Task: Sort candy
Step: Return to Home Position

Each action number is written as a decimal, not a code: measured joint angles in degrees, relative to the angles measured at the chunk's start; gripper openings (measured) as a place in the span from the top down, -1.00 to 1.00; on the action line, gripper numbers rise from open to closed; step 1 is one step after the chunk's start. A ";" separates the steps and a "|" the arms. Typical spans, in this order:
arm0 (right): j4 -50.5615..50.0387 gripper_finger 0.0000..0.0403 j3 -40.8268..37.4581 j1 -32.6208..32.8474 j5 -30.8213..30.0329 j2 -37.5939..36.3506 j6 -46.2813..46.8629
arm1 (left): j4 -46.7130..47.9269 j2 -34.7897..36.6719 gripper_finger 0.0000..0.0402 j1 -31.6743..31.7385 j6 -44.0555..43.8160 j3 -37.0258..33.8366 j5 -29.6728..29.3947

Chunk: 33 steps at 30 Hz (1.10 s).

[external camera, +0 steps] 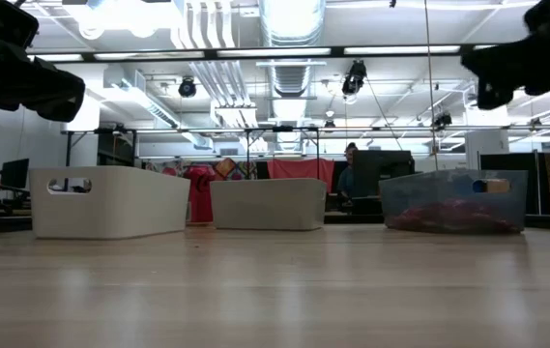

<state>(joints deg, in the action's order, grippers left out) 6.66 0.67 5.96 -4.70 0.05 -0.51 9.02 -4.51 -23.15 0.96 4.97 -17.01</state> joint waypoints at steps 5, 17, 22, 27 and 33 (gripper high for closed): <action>-1.07 0.87 -0.01 0.02 11.55 0.00 -14.88 | 0.15 -0.23 1.00 -0.01 -0.01 0.02 0.01; -5.27 0.87 -0.05 -4.59 1.25 -0.01 6.37 | 0.15 -1.22 1.00 -0.01 -0.01 0.02 0.01; -4.97 0.87 0.19 -5.14 0.23 0.70 8.36 | 0.08 -1.21 1.00 0.00 -0.01 0.02 0.00; -5.08 0.87 0.45 -5.14 0.07 0.94 8.02 | 0.03 -1.22 1.00 0.01 -0.01 0.02 -0.01; -5.04 0.87 0.56 -5.14 0.08 1.20 8.02 | 0.00 -1.32 1.00 0.00 -0.01 0.02 -0.01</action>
<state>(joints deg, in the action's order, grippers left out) 1.62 1.23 0.82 -4.62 1.25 7.51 9.02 -5.84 -23.15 0.95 4.99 -17.02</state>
